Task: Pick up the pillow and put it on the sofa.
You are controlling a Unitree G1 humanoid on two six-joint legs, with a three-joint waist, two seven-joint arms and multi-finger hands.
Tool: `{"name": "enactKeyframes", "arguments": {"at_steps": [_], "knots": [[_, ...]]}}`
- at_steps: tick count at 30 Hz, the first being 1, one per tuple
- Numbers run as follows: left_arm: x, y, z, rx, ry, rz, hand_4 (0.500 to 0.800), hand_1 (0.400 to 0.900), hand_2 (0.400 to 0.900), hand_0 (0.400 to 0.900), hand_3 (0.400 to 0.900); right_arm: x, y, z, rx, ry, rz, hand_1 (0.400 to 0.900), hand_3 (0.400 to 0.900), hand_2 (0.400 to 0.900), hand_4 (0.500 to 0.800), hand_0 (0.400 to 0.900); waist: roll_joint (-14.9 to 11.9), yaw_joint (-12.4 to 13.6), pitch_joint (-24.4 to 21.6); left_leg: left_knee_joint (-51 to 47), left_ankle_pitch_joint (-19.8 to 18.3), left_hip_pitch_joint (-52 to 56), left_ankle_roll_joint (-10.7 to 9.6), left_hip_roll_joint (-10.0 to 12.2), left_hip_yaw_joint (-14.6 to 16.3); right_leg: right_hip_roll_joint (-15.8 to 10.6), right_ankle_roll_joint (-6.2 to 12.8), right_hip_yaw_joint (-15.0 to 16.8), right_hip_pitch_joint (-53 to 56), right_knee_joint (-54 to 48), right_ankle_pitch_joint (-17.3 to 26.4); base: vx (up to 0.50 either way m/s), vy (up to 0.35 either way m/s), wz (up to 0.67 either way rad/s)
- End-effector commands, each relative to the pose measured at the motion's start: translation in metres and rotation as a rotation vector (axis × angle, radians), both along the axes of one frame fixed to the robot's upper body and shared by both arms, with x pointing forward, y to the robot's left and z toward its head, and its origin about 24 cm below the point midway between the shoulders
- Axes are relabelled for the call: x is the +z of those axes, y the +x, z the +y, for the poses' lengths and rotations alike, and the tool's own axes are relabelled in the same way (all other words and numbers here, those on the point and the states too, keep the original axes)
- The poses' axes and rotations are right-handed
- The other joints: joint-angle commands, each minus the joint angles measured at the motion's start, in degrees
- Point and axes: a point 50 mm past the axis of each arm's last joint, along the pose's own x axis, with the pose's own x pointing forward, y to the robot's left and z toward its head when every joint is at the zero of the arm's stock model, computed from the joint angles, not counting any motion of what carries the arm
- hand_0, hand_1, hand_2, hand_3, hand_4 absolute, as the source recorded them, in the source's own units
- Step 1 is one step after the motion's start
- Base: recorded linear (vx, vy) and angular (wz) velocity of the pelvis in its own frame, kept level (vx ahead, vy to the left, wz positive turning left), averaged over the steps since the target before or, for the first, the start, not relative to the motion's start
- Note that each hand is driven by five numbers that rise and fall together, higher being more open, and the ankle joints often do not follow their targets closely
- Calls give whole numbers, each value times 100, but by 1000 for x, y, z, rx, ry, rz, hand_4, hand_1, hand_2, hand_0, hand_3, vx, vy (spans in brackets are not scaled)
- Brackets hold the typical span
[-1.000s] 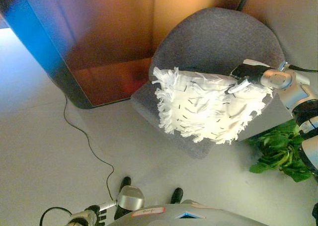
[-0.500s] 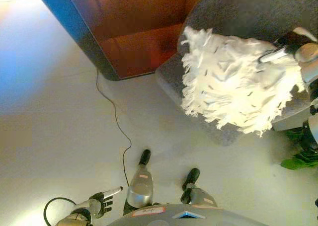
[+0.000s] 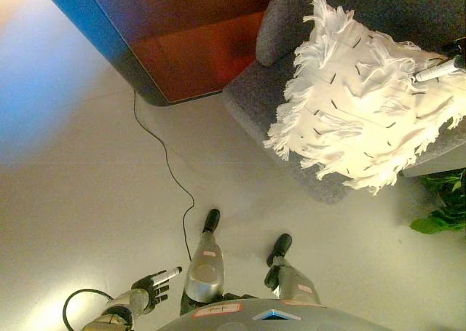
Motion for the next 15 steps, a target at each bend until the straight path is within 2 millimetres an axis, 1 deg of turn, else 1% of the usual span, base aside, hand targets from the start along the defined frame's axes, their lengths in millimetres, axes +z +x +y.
{"name": "enactKeyframes", "arguments": {"at_steps": [1,8,12,15], "knots": [[8,-21,34,1,78,102,800,900,900,900,900,61,-15,-15,-61,-116,-132,900,900,900,800,900,-225,-35,-208,-112,43,325,-29,345,116,-243,164,146,24,594,-595,50,7,-17],[9,-26,39,18,90,146,800,900,900,900,900,49,-25,-30,-72,-117,-85,900,900,900,800,900,-305,-182,-430,11,-85,594,-15,382,314,-222,178,277,385,460,-610,84,9,-16],[10,-29,42,22,86,171,800,900,900,900,900,41,-31,-38,-80,-116,-38,900,900,900,800,900,-371,-291,-578,-24,-124,787,-1,349,430,-223,230,366,607,264,-534,66,36,-13],[10,-31,42,22,84,186,800,900,900,900,900,30,-36,-46,-96,-119,-5,900,900,900,800,900,-408,-366,-698,-26,-172,944,7,320,534,-248,264,421,775,165,-500,86,61,-19]]}}
